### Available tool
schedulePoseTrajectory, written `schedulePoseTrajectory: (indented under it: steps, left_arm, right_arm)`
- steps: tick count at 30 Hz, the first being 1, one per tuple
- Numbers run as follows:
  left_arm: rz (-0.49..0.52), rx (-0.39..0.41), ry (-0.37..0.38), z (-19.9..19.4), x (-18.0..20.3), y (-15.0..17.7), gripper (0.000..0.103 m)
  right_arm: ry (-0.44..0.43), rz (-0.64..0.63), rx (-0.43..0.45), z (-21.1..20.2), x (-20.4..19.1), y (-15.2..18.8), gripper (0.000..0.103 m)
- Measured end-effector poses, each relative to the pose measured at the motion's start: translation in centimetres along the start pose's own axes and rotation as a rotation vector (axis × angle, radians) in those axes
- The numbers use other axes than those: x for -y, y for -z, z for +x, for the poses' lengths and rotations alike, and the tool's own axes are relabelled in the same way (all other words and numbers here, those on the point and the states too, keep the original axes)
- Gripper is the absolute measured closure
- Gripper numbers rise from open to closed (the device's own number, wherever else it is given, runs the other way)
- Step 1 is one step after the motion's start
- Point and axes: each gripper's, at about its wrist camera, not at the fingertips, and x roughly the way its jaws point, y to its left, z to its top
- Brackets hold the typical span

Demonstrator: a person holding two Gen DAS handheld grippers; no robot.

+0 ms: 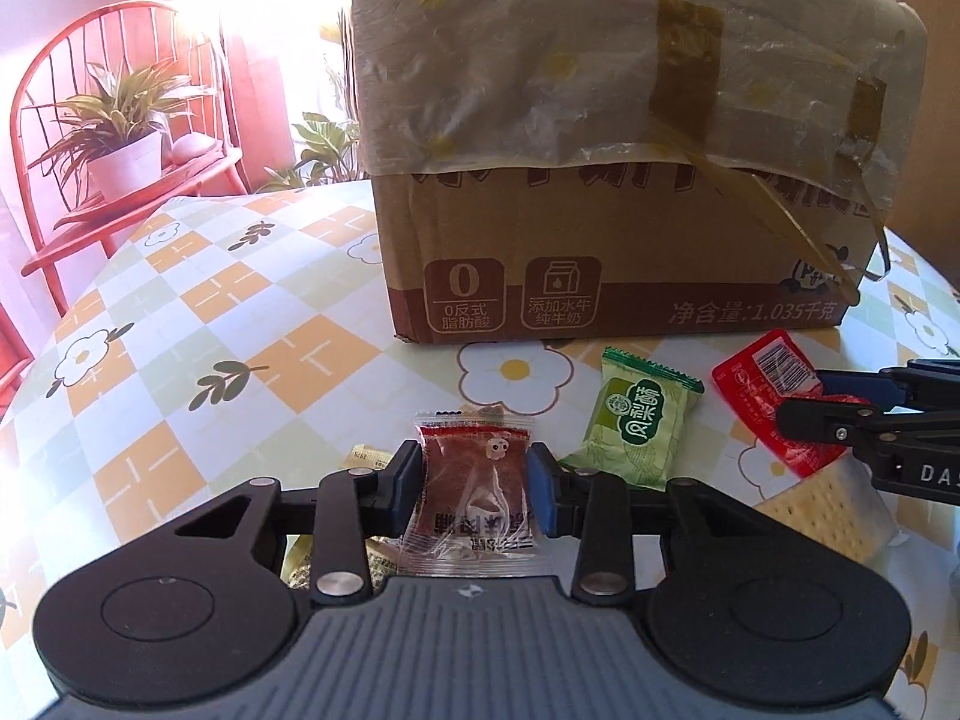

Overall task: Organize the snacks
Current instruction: 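Lift the red packet and brown meat packet off the table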

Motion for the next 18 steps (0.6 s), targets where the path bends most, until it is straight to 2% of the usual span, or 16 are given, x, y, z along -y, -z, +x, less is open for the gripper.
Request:
schedulePoseTrajectory:
  steps: [5,15,18]
  left_arm:
    - [-0.027,0.057,0.009,-2.1,-0.7,-0.3,0.063]
    - [-0.096,0.100,0.003,-4.4,-2.2,-0.7,0.063]
    - [-0.103,0.114,0.006,-5.0,-2.4,-0.7,0.063]
  right_arm:
    - [-0.017,0.007,0.004,-0.1,0.1,0.0,0.065]
    - [-0.042,0.008,0.013,-0.4,0.2,0.0,0.068]
    - [-0.044,-0.010,0.035,-1.0,-0.1,0.0,0.072]
